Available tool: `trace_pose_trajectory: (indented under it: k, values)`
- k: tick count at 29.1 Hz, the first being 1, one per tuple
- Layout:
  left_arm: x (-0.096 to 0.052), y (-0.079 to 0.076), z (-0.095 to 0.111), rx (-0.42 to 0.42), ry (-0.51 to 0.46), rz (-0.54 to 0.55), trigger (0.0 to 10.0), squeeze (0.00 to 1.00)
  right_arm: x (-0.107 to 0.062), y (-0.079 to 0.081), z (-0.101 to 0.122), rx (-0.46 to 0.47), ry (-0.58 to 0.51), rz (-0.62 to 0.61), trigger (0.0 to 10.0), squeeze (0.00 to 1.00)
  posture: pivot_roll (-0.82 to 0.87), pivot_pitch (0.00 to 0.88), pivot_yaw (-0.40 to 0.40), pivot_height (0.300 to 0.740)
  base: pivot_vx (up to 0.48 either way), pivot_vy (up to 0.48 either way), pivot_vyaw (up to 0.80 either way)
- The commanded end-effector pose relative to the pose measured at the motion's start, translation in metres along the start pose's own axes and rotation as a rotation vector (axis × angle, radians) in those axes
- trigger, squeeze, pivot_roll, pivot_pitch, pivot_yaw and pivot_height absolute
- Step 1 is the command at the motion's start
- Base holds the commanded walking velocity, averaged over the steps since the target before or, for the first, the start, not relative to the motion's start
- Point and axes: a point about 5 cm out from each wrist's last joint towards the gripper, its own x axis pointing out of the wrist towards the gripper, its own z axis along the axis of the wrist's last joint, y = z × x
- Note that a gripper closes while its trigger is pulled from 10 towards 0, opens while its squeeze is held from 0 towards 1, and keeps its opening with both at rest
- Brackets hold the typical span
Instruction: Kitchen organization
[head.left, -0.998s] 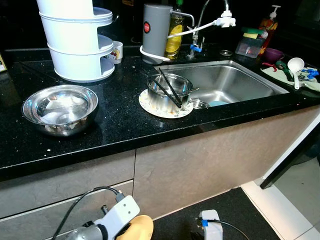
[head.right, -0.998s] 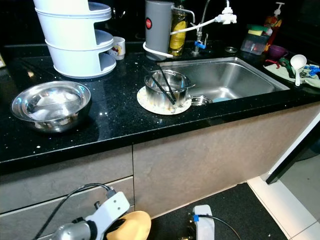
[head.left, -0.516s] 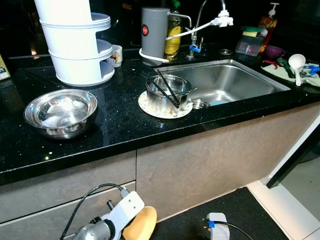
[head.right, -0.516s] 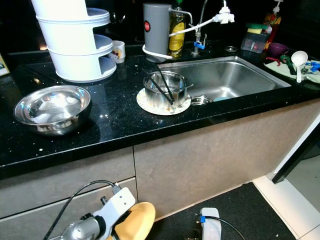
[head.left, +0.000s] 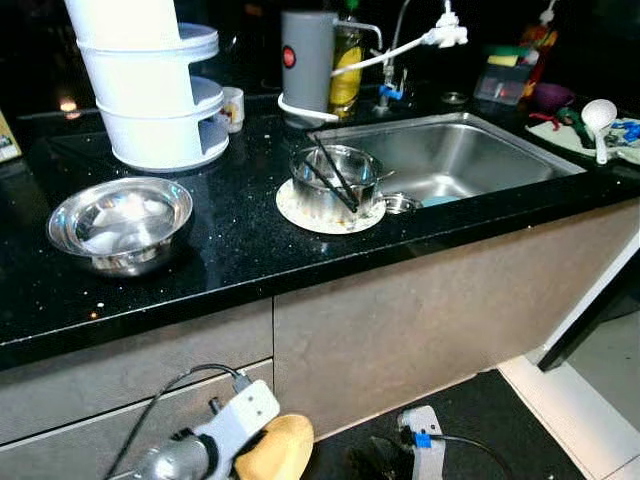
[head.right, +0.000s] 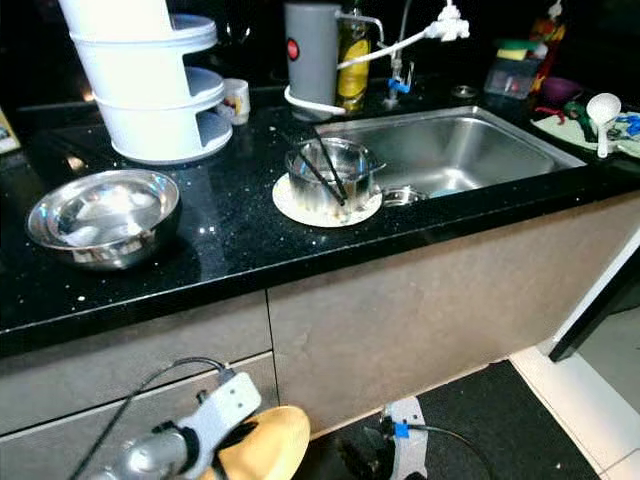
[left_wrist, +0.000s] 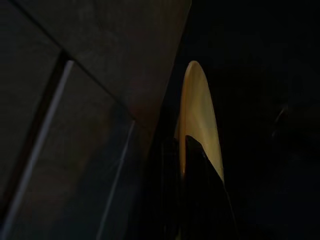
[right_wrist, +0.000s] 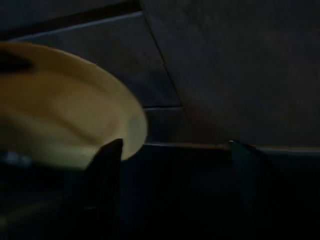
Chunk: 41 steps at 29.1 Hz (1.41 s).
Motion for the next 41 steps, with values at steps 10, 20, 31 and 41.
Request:
trace_pose_trajectory:
  k: [10, 20, 31, 41]
  values:
    - [-0.031, 0.012, 0.014, 0.127, -0.035, -0.185, 0.0, 0.0, 0.03, 0.029, 0.035, -0.313, 0.017, 0.339, 10.0, 0.0, -0.04, 0.16, -0.089, 0.74, 0.0, 0.0, 0.0]
    - [-0.039, 0.009, 0.014, 0.145, -0.021, -0.231, 0.0, 0.0, 0.037, 0.047, 0.04, -0.319, 0.082, 0.558, 10.0, 0.0, -0.04, 0.162, -0.117, 0.74, 0.0, 0.0, 0.0]
    - [-0.04, 0.007, 0.021, 0.164, -0.052, -0.248, 0.0, 0.0, 0.049, 0.061, 0.039, -0.377, 0.081, 0.544, 10.0, 0.0, -0.04, 0.14, -0.125, 0.74, 0.0, 0.0, 0.0]
    - [-0.041, 0.006, 0.023, 0.202, -0.044, -0.288, 0.0, 0.0, 0.057, 0.064, 0.045, -0.387, 0.04, 0.49, 10.0, 0.0, -0.04, 0.137, -0.123, 0.74, 0.0, 0.0, 0.0]
